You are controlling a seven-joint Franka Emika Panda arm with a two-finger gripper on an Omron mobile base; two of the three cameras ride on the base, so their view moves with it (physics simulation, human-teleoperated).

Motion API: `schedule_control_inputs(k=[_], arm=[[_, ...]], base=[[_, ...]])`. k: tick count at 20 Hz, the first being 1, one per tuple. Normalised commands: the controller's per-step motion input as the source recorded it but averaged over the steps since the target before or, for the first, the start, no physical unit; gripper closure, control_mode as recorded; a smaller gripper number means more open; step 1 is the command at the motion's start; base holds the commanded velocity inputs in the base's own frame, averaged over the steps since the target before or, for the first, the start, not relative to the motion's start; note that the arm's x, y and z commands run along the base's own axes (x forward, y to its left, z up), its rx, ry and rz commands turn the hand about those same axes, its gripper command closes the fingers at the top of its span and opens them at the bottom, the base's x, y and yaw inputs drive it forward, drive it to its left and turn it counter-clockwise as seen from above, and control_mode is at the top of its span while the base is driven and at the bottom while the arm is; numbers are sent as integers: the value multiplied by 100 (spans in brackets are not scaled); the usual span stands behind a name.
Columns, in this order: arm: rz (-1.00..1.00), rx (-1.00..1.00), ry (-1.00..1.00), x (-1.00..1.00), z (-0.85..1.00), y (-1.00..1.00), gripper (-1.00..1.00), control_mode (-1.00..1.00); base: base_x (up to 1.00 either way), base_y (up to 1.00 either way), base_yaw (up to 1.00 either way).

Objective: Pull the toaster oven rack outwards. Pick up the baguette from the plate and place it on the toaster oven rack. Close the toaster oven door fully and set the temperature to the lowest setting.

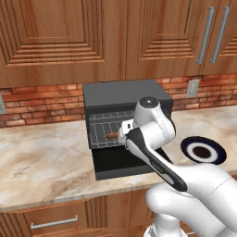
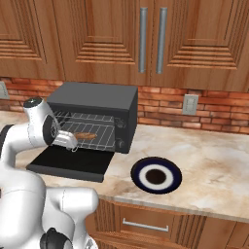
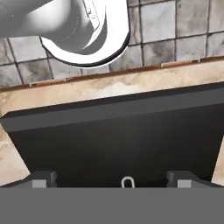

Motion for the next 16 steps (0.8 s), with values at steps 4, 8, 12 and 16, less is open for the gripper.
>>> schedule_control_inputs(k=[4, 8, 12, 16], arm=[[0, 0, 0, 12, -25, 0, -100, -100], [1, 0, 0, 6, -21, 0, -100, -100], [5, 0, 0, 10, -19, 0, -100, -100], [7, 0, 0, 17, -22, 0, -100, -100]], base=[[0, 0, 0], [0, 0, 0], [0, 0, 0], [0, 0, 0]])
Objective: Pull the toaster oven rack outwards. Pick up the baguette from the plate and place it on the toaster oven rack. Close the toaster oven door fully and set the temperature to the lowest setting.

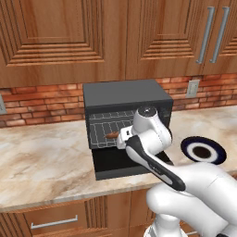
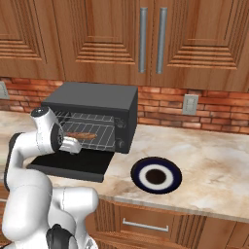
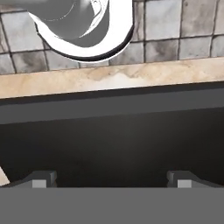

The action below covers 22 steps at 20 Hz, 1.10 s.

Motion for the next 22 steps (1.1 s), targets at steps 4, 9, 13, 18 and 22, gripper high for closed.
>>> schedule_control_inputs(k=[4, 9, 13, 18, 22], arm=[[7, 0, 0, 22, -23, 0, -100, -100], [7, 0, 0, 24, -25, 0, -100, -100], [5, 0, 0, 33, -26, 0, -100, -100], [1, 0, 0, 36, -26, 0, -100, -100], [0, 0, 0, 34, -18, 3, -100, -100]], base=[[0, 0, 0], [0, 0, 0], [0, 0, 0], [0, 0, 0], [0, 0, 0]])
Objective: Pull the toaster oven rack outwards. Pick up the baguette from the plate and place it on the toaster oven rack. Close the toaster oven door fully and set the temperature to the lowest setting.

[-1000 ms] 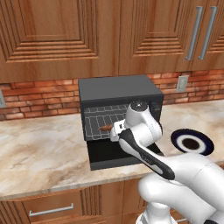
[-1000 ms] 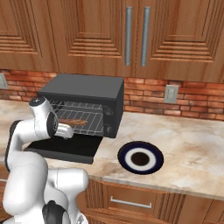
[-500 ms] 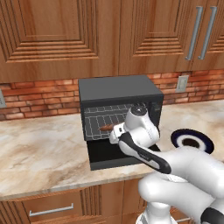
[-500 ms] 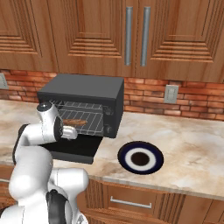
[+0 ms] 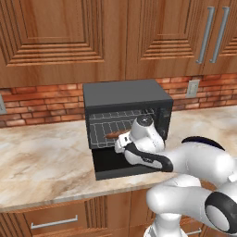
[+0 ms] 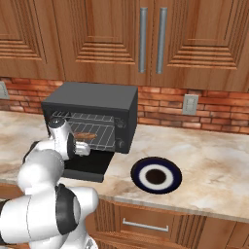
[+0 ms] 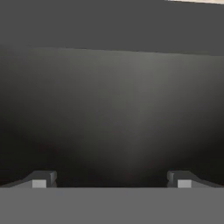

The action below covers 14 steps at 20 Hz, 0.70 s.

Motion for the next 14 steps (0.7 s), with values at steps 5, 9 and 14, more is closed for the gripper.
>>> schedule_control_inputs(k=[5, 9, 14], arm=[[0, 0, 0, 28, -14, 4, -100, -100], [0, -1, 0, 25, -13, 9, -100, -100], [0, -2, 0, 24, -19, 10, -100, -100]], base=[[0, 0, 0], [0, 0, 0], [0, 0, 0]])
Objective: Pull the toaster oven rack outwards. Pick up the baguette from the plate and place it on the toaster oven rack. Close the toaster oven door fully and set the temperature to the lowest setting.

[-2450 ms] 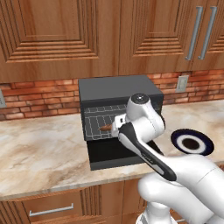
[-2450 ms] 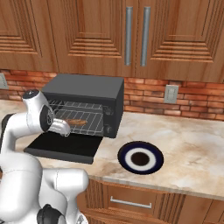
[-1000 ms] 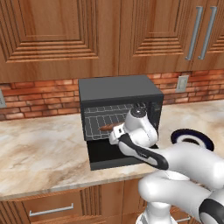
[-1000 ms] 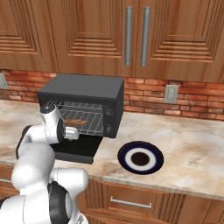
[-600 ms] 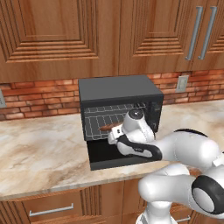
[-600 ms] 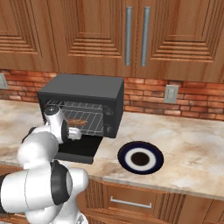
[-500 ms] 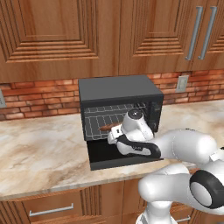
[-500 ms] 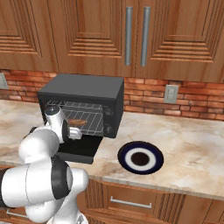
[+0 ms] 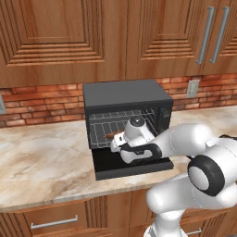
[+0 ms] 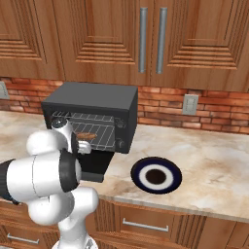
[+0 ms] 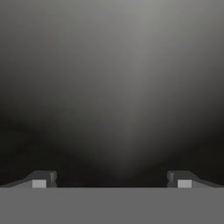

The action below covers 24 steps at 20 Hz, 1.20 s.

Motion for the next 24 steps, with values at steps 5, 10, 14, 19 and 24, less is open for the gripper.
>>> schedule_control_inputs(k=[5, 10, 14, 19, 24], arm=[[0, -1, 0, 24, -18, 6, -100, -100], [0, 0, 0, 22, -17, 0, -100, -100], [0, 0, 0, 12, -21, 0, -100, -100], [0, 0, -1, 11, -25, 0, -100, -100], [0, 0, -13, 12, -22, 0, -100, -100]], base=[[0, 0, 0], [0, 0, 0], [0, 0, 0], [0, 0, 0], [0, 0, 0]])
